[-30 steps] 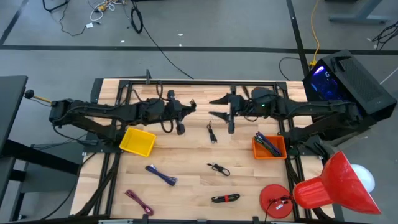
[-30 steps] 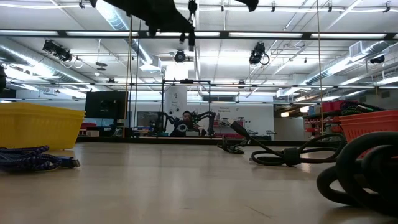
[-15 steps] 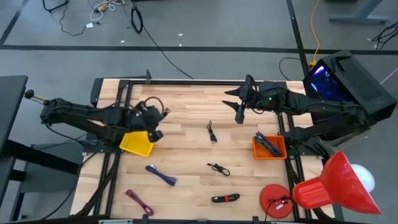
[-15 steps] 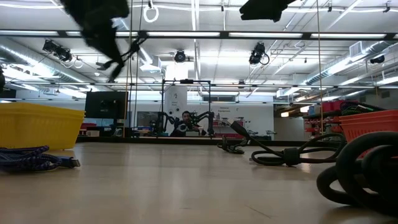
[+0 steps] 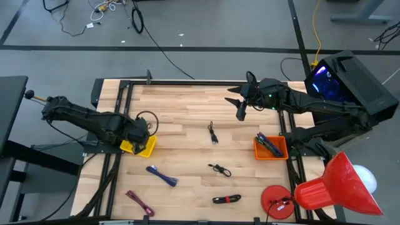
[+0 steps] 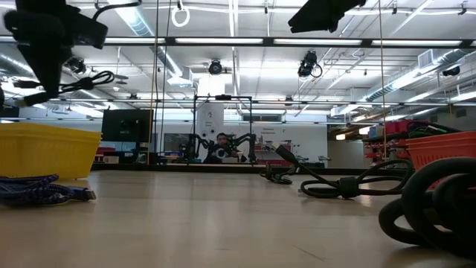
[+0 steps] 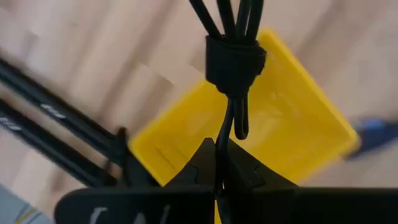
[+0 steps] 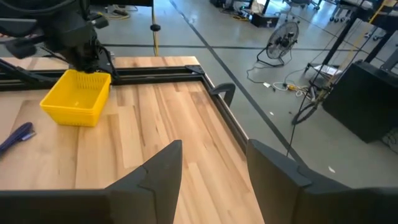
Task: Pick & Place USB Port
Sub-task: Put the black charger cable into the yellow basket
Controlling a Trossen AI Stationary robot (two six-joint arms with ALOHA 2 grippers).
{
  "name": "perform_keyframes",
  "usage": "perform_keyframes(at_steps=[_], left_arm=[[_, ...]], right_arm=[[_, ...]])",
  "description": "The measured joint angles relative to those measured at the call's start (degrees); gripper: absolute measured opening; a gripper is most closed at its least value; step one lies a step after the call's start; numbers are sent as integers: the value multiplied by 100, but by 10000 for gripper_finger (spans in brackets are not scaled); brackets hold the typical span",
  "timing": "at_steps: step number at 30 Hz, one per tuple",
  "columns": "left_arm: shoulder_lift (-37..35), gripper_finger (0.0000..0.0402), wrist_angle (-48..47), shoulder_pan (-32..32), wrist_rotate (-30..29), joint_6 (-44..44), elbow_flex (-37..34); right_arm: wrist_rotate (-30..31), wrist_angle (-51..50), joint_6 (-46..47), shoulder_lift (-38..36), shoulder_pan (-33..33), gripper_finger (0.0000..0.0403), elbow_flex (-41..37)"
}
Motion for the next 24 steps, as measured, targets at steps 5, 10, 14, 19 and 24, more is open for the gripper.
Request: perform_keyframes(at_steps=[5, 10, 14, 19, 24], left_arm=[[106, 10, -64, -254, 461, 14, 1], [415, 10, -246, -301, 668, 61, -21], [700, 10, -274, -301, 689, 223, -47], [1058, 10, -299, -299, 704, 490, -49], [1160, 10, -314, -299, 702, 664, -64]], right_arm=[[-152, -22, 22, 0, -14, 180, -2], [-270, -59, 61, 1, -12, 180, -4], [-383, -60, 85, 2, -12, 180, -4], [-452, -107, 135, 4, 3, 180, -4], [-453, -244, 214, 4, 3, 180, -7]])
